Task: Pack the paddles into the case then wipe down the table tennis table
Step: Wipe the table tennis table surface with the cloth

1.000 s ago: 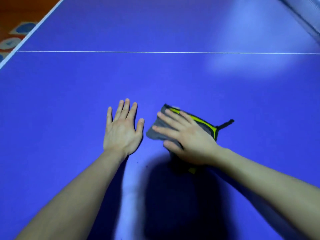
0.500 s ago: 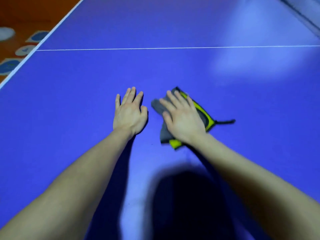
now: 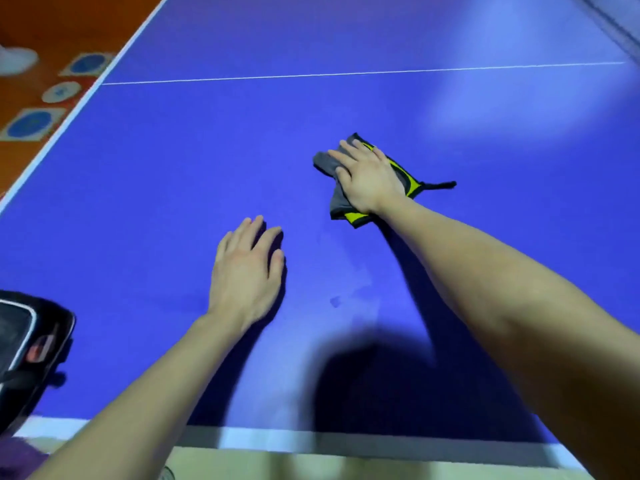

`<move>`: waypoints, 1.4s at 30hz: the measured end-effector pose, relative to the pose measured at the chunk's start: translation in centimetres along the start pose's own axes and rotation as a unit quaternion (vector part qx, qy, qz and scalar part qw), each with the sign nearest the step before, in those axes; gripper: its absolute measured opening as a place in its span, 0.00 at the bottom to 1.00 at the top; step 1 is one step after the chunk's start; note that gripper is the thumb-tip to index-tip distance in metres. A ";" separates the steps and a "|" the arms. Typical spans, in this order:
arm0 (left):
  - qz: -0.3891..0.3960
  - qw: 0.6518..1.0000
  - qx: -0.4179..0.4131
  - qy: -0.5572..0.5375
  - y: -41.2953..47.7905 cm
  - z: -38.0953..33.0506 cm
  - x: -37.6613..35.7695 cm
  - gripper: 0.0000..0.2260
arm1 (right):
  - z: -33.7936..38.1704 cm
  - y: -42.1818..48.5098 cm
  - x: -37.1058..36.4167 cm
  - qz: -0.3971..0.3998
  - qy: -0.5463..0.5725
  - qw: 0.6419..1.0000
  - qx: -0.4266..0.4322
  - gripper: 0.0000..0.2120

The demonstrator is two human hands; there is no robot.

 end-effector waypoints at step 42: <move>-0.027 0.998 0.041 -0.028 -12.4 -1.8 -1.1 0.22 | 2.8 -36.6 0.4 -0.064 -0.042 0.996 -0.052 0.29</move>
Point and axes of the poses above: each hand's wrist, its own y-axis towards the middle knuckle, its own x-axis out of the back of the hand, z = x × y, the point moved 1 cm from there along y, towards the middle knuckle, and after that the axes turned 7 degrees about y, right-handed, at the moved point
